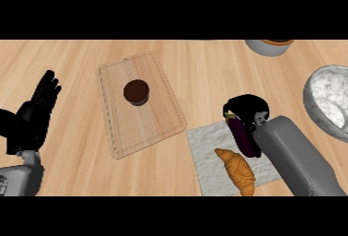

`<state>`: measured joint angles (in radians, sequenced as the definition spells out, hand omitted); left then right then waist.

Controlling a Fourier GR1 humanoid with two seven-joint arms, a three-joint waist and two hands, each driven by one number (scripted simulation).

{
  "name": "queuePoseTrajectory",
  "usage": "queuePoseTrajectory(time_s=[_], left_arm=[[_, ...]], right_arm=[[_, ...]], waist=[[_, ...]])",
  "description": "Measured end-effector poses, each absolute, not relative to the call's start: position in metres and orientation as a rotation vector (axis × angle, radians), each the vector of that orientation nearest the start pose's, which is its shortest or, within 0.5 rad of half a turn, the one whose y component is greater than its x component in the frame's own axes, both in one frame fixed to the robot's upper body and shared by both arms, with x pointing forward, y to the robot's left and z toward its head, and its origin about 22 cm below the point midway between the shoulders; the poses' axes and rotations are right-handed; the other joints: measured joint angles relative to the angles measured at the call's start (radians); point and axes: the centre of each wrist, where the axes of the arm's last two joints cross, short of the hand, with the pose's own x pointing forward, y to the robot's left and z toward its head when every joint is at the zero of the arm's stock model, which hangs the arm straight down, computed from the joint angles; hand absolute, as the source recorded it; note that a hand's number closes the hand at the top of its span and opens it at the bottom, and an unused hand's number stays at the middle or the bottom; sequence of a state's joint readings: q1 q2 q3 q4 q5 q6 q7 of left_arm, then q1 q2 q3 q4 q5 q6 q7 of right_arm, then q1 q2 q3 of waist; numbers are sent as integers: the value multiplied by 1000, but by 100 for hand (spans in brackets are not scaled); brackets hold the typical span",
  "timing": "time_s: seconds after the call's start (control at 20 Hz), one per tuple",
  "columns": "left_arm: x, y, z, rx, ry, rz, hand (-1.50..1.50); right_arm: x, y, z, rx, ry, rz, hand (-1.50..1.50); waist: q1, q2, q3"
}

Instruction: Pick the eggplant from the placemat and place it in the bowl

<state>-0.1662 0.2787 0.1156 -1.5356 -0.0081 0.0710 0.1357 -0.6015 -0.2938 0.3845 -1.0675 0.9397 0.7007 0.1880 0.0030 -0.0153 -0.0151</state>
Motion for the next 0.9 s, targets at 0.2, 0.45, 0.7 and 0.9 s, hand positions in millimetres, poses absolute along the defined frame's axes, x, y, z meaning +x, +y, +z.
queuePoseTrajectory(time_s=[0.2, 0.45, 0.7, 0.9], left_arm=[[278, 307, 59, 318, -1572, -79, 0], [280, 310, 58, 323, -1569, -77, 0], [271, 318, 53, 353, -1557, -47, 0], [264, 318, 48, 367, -1547, -29, 0]], right_arm=[[363, -185, 39, -546, -756, 1728, 150], [359, -182, 37, -575, -810, 1727, 150], [319, -218, 39, -515, -1035, 1745, 150], [280, -255, 53, -519, -1207, 1725, 150]], waist=[[0, -5, -4], [-4, -4, -4], [-39, -8, 4], [-57, -4, 11]])
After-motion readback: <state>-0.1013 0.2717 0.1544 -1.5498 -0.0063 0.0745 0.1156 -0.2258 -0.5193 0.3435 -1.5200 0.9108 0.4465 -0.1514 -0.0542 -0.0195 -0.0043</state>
